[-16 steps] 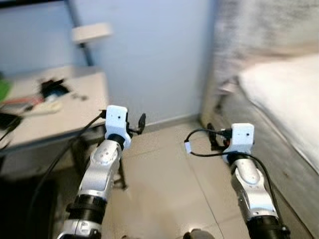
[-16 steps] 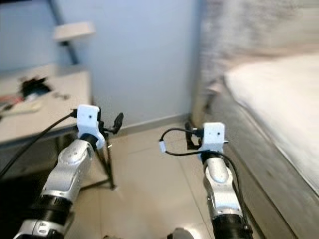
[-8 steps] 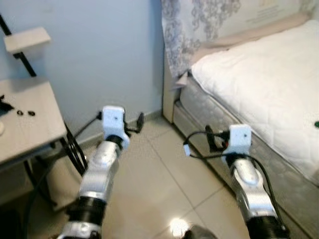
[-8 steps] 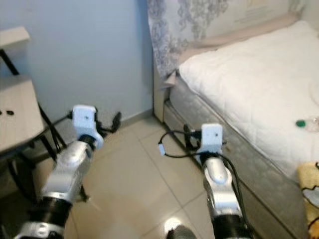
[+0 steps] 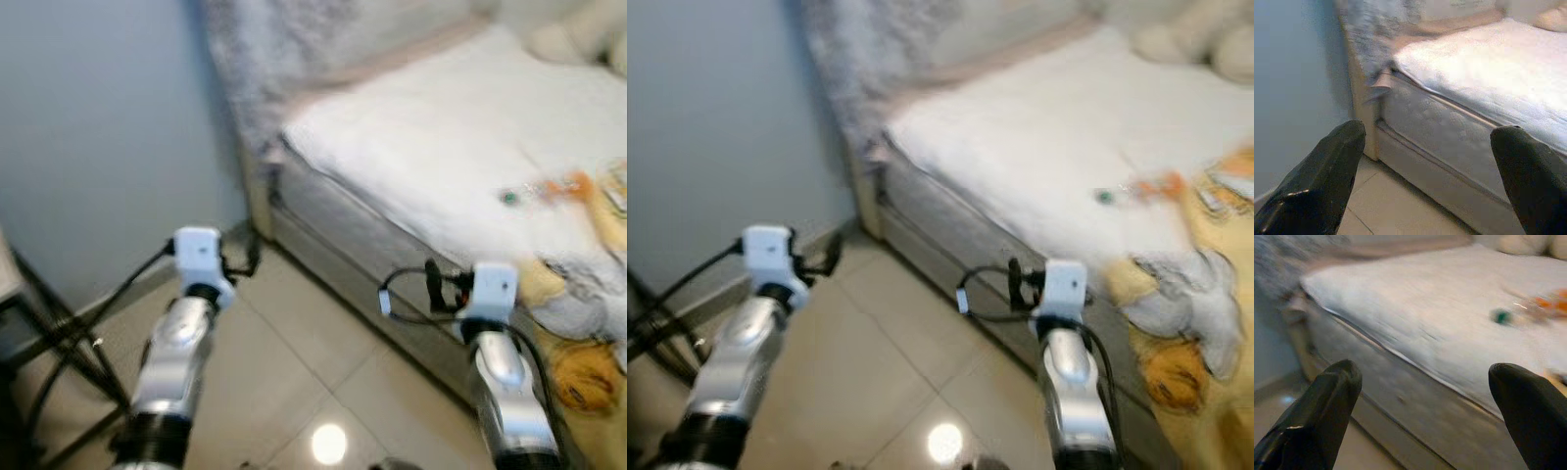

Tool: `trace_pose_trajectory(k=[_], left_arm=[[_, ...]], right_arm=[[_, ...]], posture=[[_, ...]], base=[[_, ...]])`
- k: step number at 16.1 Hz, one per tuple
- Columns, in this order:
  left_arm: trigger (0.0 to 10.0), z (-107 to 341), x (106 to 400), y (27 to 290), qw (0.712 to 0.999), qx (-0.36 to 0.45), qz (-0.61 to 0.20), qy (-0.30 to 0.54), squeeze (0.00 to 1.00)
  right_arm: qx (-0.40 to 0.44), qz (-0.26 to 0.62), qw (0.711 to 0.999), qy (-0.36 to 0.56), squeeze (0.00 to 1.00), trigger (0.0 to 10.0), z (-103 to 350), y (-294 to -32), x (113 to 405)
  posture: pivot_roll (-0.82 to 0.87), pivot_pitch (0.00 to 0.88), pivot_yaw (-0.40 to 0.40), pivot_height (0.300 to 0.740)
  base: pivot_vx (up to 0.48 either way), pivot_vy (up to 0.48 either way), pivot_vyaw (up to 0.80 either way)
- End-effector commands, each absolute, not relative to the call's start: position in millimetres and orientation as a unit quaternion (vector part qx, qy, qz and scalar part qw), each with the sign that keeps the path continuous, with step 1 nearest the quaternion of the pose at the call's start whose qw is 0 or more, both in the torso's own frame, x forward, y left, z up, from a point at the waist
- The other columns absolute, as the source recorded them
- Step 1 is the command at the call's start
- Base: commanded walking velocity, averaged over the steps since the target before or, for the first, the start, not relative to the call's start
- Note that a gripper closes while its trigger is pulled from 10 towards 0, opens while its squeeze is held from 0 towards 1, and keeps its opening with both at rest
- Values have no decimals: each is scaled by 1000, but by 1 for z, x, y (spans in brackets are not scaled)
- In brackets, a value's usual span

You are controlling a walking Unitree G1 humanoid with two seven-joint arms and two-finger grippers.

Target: Clean up the room

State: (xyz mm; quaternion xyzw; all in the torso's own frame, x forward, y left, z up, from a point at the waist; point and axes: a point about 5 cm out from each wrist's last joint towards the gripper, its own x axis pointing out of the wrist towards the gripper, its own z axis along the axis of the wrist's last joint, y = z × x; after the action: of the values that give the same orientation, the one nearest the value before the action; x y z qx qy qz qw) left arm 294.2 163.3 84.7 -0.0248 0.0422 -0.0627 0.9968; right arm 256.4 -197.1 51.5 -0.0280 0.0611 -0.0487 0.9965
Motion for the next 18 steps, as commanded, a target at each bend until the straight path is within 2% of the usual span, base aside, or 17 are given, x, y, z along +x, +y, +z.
trace_pose_trajectory(k=[1, 2, 4, 6, 8, 10, 16, 18], left_arm=[[10000, 92, 295, 160, 997, -22, -74, 29, 0], [10000, 86, 273, 162, 993, -11, -107, 48, 0], [10000, 72, 244, 165, 987, 5, -140, 81, 0], [10000, 79, 258, 169, 992, -16, -108, 67, 0], [10000, 93, 281, 160, 994, -19, -96, 46, 0], [10000, 100, 288, 147, 993, -22, -113, 32, 0], [10000, 99, 298, 137, 992, -29, -115, 32, 0], [10000, 98, 299, 136, 993, -38, -105, 34, 0]], right_arm=[[-41, -54, 996, 55, 0, 10000, 57, -205, 254], [-44, -42, 996, 71, 0, 10000, 53, -211, 236], [-50, -25, 996, 73, 0, 10000, 55, -213, 226], [-41, -27, 997, 62, 0, 10000, 60, -213, 221], [-15, -31, 998, 46, 0, 10000, 68, -207, 230], [-7, -39, 999, 32, 0, 10000, 71, -201, 243], [-4, -34, 999, 34, 0, 10000, 70, -197, 252], [-16, -23, 999, 31, 0, 10000, 72, -195, 257]], posture=[[-126, 0, 36, 723], [-138, 0, 38, 723], [-144, 0, 46, 723], [-142, 0, 41, 723], [-153, 0, 47, 723], [-172, 0, 58, 723], [-199, 0, 75, 723], [-197, 0, 74, 723]], base=[[0, 0, -638], [0, 0, -644], [0, 0, -647], [0, 0, -659], [0, -392, -628], [0, -480, -600], [0, -479, -609], [0, 0, 0]])
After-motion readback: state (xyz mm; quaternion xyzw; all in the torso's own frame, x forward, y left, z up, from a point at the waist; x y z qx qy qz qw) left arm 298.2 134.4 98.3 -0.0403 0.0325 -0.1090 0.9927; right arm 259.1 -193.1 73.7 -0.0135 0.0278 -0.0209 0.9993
